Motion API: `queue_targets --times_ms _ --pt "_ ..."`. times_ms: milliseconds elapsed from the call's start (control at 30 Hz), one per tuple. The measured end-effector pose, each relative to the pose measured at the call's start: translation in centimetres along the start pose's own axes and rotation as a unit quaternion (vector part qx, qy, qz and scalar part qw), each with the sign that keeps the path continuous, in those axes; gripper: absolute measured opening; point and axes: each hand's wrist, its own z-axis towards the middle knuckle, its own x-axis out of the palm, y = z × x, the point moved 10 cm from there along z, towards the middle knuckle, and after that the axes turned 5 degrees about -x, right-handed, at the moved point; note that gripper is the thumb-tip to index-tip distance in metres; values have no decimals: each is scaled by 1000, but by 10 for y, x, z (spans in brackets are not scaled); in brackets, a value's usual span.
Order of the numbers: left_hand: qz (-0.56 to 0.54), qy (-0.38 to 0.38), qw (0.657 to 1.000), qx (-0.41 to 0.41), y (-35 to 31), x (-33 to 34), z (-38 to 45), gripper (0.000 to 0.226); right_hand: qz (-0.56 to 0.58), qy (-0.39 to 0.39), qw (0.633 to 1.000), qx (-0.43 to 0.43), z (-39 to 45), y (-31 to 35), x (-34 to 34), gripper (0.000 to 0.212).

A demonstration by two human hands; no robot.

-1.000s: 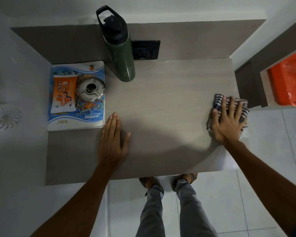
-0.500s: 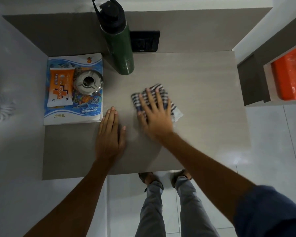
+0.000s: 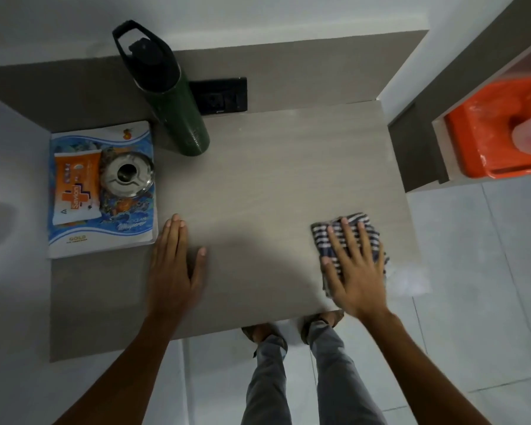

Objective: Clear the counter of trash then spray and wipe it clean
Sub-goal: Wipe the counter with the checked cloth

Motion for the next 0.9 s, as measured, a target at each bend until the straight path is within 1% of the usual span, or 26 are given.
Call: queue_targets --times_ms 133,233,333,433,500,567,633,700,800,900 --pt "6 6 1000 -6 2 1 -2 81 10 -1 998 55 61 -54 -34 72" --pt "-2 2 1000 -4 4 0 -1 80 22 -1 995 100 112 -77 -51 72" --pt "-3 9 1000 -6 5 3 0 80 35 -11 991 127 160 -79 -60 73" --pt "-6 8 1000 -7 3 2 2 79 37 -10 990 132 194 -46 -56 74" --pt "-3 0 1000 -2 1 -1 2 78 34 -11 994 101 205 3 -47 70" --pt "-2 -2 1000 -3 -1 -3 2 77 25 -8 999 33 203 69 -30 68" --pt "0 -10 1000 3 -1 -4 2 75 28 0 999 -37 188 136 -9 67" --pt "3 -24 1000 8 -1 -6 1 71 34 2 996 -85 161 182 10 66" --pt "1 -18 1000 6 -2 -5 -1 66 37 -4 993 -114 113 202 30 63" --pt "9 -18 1000 12 -4 -5 -1 65 37 -5 990 -138 60 191 38 62"
